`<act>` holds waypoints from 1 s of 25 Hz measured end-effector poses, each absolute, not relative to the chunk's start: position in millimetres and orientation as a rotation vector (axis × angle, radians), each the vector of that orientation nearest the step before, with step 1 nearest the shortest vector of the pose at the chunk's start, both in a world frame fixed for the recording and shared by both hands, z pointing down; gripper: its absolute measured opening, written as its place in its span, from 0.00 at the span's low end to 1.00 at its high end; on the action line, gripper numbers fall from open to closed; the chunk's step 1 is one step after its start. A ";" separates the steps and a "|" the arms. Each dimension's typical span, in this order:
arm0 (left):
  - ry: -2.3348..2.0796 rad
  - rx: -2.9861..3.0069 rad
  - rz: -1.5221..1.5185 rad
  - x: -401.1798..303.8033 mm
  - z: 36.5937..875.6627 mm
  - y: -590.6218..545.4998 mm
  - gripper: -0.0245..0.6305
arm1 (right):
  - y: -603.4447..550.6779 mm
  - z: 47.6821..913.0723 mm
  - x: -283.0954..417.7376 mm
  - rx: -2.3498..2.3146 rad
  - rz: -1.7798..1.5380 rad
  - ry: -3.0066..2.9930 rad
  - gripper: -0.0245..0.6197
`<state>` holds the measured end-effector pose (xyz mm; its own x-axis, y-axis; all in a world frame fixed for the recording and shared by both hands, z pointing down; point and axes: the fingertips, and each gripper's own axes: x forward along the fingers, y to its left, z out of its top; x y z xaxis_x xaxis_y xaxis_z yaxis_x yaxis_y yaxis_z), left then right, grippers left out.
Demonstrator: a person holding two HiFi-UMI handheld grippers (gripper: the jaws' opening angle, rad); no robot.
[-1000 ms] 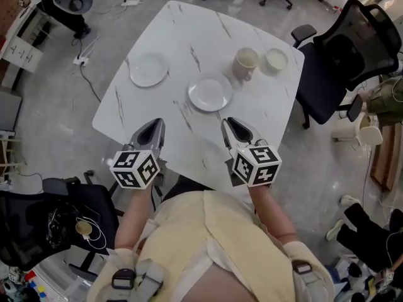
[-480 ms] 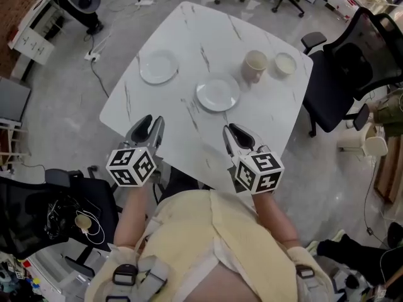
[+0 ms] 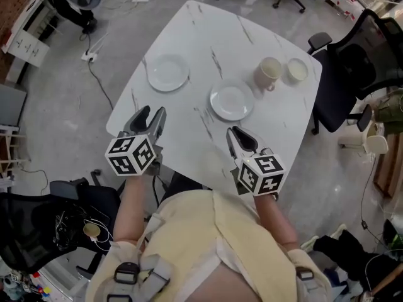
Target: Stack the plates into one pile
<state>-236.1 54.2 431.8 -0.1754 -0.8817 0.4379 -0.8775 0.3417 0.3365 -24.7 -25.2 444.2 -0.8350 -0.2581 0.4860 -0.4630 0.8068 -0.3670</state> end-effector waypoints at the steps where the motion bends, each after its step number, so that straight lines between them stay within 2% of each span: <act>1: -2.025 1.534 -0.003 -243.9 434.7 53.7 0.36 | -24.7 445.0 -30.7 0.544 0.675 -2.567 0.13; 25: -1.781 1.533 0.220 -355.2 517.9 -13.1 0.36 | -50.4 485.5 -130.2 0.679 0.765 -2.402 0.12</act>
